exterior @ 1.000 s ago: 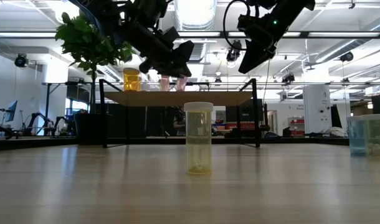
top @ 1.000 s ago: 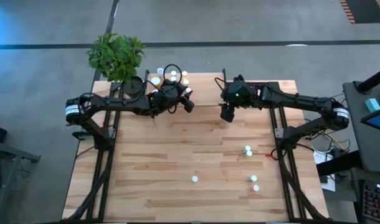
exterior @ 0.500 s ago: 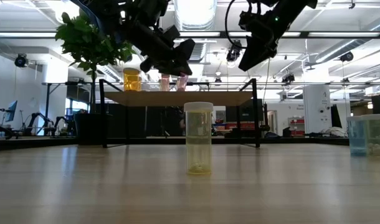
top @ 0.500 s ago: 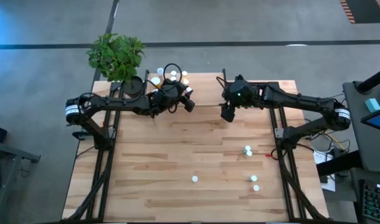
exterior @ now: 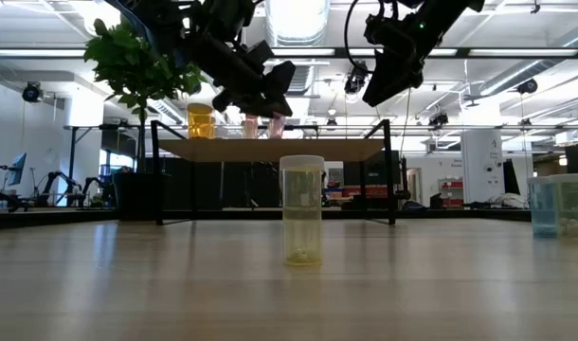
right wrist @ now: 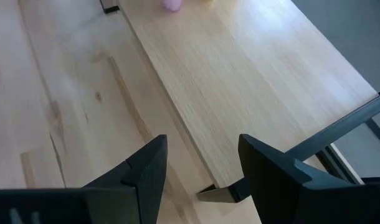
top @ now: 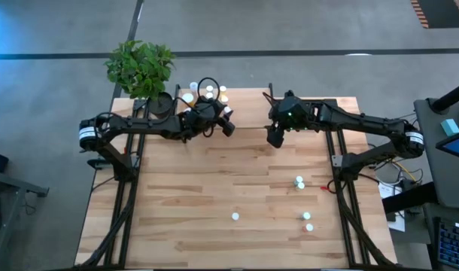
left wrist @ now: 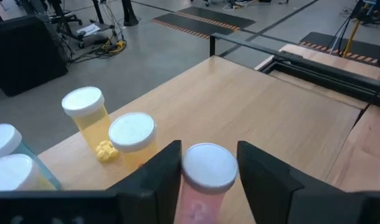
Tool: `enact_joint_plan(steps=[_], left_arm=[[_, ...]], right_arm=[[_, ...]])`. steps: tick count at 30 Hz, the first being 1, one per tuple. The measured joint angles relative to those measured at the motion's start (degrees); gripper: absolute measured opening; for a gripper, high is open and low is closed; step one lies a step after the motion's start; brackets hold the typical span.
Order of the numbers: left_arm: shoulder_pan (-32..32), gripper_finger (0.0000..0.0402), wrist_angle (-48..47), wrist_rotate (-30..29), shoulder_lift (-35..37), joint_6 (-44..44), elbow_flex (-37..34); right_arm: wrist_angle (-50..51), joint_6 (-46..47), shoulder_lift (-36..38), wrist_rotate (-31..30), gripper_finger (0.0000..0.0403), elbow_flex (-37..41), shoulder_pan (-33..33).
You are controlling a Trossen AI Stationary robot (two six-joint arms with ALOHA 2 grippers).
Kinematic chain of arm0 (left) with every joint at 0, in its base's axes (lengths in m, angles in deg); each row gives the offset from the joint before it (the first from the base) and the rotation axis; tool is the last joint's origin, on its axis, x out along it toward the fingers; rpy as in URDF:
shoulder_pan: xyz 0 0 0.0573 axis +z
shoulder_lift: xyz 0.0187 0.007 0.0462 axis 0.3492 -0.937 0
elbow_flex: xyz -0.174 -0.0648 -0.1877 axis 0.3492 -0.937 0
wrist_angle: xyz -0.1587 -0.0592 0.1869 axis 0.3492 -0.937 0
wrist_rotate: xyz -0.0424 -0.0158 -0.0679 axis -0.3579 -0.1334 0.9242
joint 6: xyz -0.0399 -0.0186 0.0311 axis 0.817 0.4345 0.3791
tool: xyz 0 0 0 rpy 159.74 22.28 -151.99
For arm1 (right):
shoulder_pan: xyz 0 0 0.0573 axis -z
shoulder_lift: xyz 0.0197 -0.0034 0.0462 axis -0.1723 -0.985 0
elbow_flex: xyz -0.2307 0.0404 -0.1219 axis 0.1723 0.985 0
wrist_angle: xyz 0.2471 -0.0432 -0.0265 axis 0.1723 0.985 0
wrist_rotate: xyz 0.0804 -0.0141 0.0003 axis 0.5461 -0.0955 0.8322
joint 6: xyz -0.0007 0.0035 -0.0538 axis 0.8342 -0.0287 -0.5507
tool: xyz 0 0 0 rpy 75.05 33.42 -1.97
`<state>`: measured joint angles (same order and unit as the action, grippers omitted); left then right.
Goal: Pick and place medicine bottles onto shelf by color
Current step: Put the pink pill bottle on the shelf, then put the yellow pill bottle on the shelf
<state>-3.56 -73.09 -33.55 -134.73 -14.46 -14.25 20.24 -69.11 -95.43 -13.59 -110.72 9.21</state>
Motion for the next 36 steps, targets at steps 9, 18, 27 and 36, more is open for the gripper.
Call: enact_joint_plan(steps=[9, 18, 27, 36], left_arm=[[0.0, 0.0213, 0.0, 0.9, 0.1, 0.0, 0.8], [-1.5, 0.0243, -1.7, 1.4, 3.0, -3.3, 1.5], [-2.7, 0.0252, -4.0, 1.2, 8.3, -6.1, 1.5], [-7.7, 0.0252, -4.0, 1.1, 13.9, -11.5, 1.5]], right_arm=[[0.3, 0.5, 0.0, 1.2, 0.0189, 0.0, -0.1], [1.6, 4.5, 0.0, 3.3, 0.0189, 0.0, -0.3], [-0.1, 6.8, 0.0, 6.1, 0.0189, 0.0, -0.4], [-9.8, 15.2, 0.0, 13.0, 0.0189, 0.0, -6.1]])
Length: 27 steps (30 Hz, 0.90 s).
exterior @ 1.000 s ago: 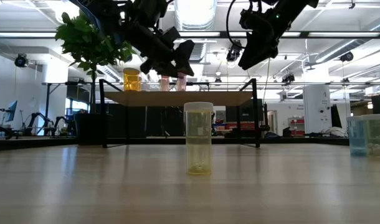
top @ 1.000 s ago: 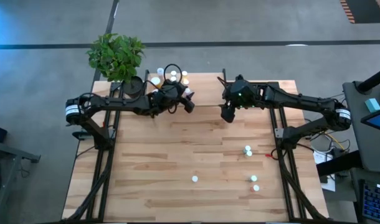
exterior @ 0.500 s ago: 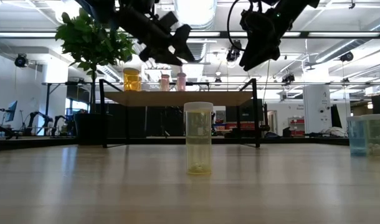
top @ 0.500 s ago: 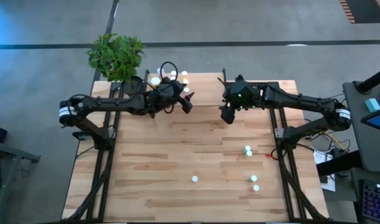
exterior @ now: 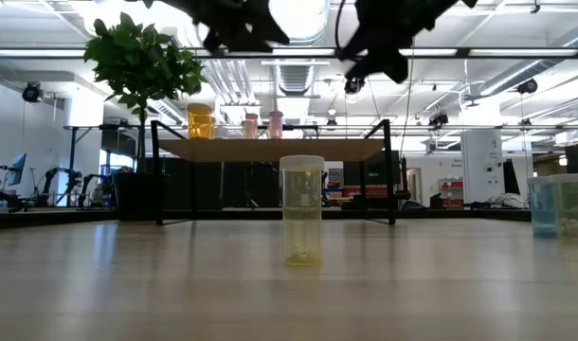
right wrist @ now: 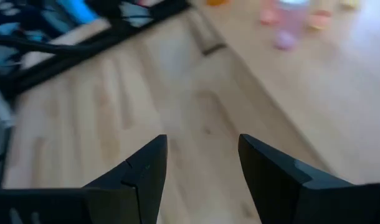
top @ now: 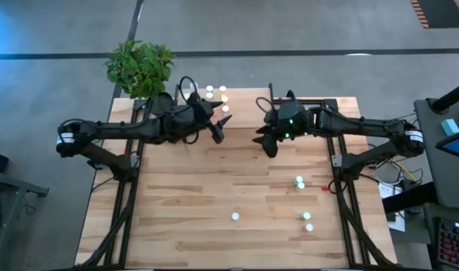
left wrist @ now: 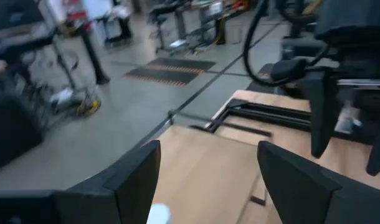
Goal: Pick and place medicine bottles onto shelf by color
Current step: Put the yellow pill bottle on the shelf
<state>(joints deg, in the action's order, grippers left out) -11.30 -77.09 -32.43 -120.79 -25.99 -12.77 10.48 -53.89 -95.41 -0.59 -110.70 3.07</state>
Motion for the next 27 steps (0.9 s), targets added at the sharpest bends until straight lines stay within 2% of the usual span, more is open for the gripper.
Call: enact_joint_plan(steps=[6, 11, 16, 18, 21, 25, 27], left_arm=[[-7.2, 0.0252, 0.0, 0.0, 4.4, -6.8, 0.0], [-16.4, 0.0252, 0.2, 1.2, 7.9, -7.1, 0.0], [-24.9, 0.0252, 0.1, 1.4, 7.2, -7.0, -0.8], [-27.3, 0.0252, -0.4, 1.5, 6.0, -6.4, -1.6], [-29.8, 0.0252, -0.3, 1.5, 3.4, -2.9, -1.7], [-31.7, 0.0252, 0.0, 2.4, 0.3, 3.2, -0.5], [-32.5, 0.0252, 0.1, 4.3, -0.4, 5.3, 0.3]], right_arm=[[-4.1, -0.3, -0.3, 0.2, 0.0189, 0.0, -10.1], [-6.3, 3.5, -0.3, -0.4, 0.0189, 0.0, -21.9], [-6.0, 7.2, -3.5, -11.5, 0.0189, 0.8, -35.2], [-6.3, 11.7, -6.0, -16.2, 0.0189, 0.8, -39.5], [-6.4, 16.9, -10.8, -19.7, 0.0189, -0.7, -43.8], [-6.3, 17.8, -18.7, -24.4, 0.0185, -3.5, -47.2], [-6.1, 17.7, -22.9, -24.8, 0.0185, -5.2, -48.1]])
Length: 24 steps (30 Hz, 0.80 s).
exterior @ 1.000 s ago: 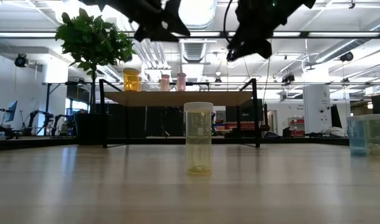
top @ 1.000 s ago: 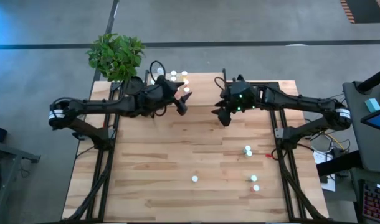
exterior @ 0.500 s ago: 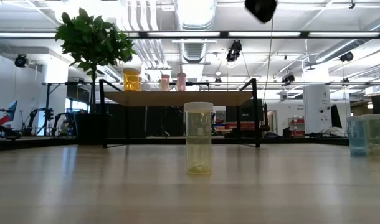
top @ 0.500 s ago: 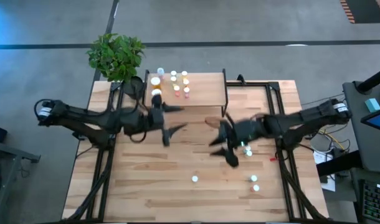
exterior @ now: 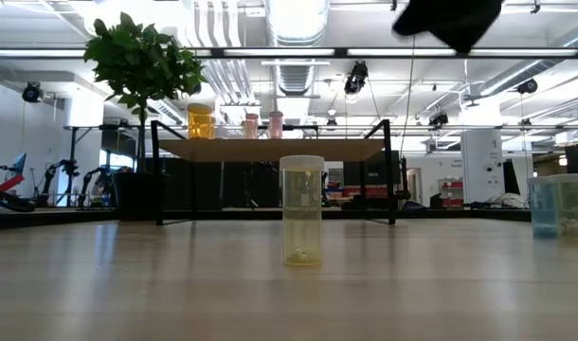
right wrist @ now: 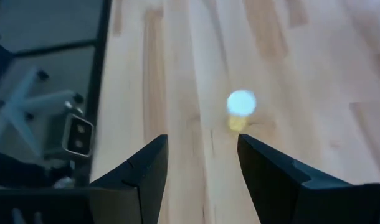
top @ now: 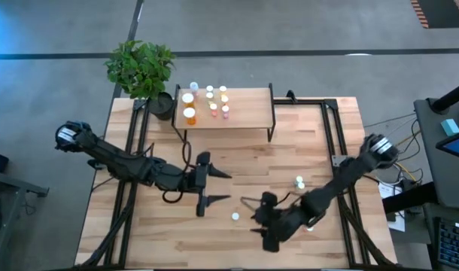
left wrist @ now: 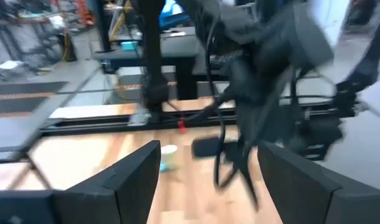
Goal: Pick and place medicine bottles onto shelf by color
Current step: Put the yellow pill bottle on the shelf
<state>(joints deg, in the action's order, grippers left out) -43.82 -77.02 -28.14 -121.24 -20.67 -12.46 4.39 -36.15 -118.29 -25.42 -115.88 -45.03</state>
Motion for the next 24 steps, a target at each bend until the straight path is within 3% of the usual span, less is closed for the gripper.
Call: enact_joint_plan(steps=[9, 17, 21, 24], left_arm=[[-3.4, 0.0252, -0.7, -3.2, -0.7, 10.4, -0.2], [-5.8, 0.0252, -2.1, -2.8, -0.8, 16.7, -2.6], [-5.9, 0.0252, -3.9, -1.4, -0.8, 21.7, -3.8], [-5.9, 0.0252, -5.0, -0.4, -0.8, 23.7, -4.1]], right_arm=[[4.2, 0.9, -16.6, 4.2, 0.0172, -13.7, -2.3], [5.0, -0.5, -20.4, 2.3, 0.0167, -17.8, -2.4], [6.0, 5.4, -22.4, 6.0, 0.0166, -17.8, -2.5], [7.8, 7.6, -22.9, 5.3, 0.0166, -17.7, -2.7]])
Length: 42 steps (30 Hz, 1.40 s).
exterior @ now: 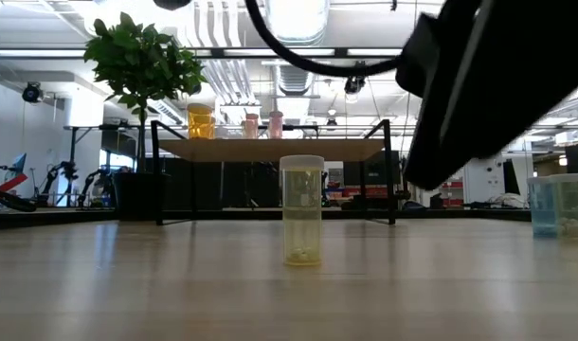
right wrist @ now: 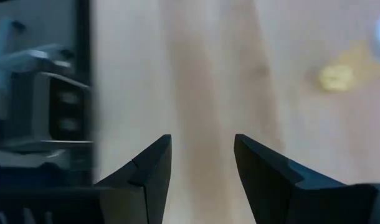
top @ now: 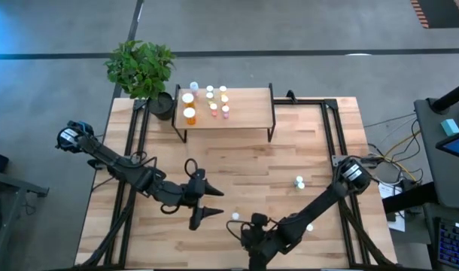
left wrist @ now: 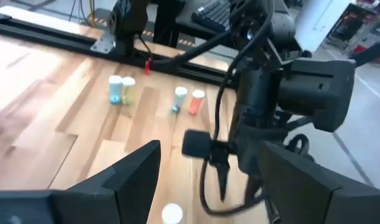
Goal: Pick and place medicine bottles onto shelf by color
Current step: Put the yellow pill bottle on the shelf
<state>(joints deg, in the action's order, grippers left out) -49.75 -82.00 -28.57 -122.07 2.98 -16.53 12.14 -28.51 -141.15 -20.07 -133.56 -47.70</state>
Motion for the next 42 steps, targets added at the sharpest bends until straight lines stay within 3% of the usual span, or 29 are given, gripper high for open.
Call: enact_joint_plan(steps=[5, 14, 20, 29, 34, 42], left_arm=[[0.2, 0.0252, -1.9, 0.1, 0.0, 0.9, -2.7], [0.0, 0.0252, -3.2, 0.6, 0.0, 6.6, -7.0], [0.0, 0.0252, -3.0, 2.0, 0.0, 6.4, -7.3], [0.1, 0.0251, -3.1, 1.1, 0.1, 6.2, -7.3], [0.0, 0.0251, -3.2, 1.1, 0.1, 6.2, -7.3], [0.1, 0.0251, -3.7, 0.5, -0.1, 4.2, -7.4]], right_arm=[[4.0, -0.5, -0.4, -14.3, 0.0166, 3.6, -2.0], [-15.0, 0.0, 0.0, -25.6, 0.0168, 15.0, -1.5], [-20.3, 1.2, 0.1, -29.4, 0.0192, 19.0, 0.4], [-43.9, -5.8, 0.3, -20.0, 0.0179, 28.8, 4.7], [-46.1, -6.8, 0.3, -19.3, 0.0157, 30.4, 5.4], [-48.7, -16.0, 0.1, -16.2, 0.0149, 29.4, 6.3]])
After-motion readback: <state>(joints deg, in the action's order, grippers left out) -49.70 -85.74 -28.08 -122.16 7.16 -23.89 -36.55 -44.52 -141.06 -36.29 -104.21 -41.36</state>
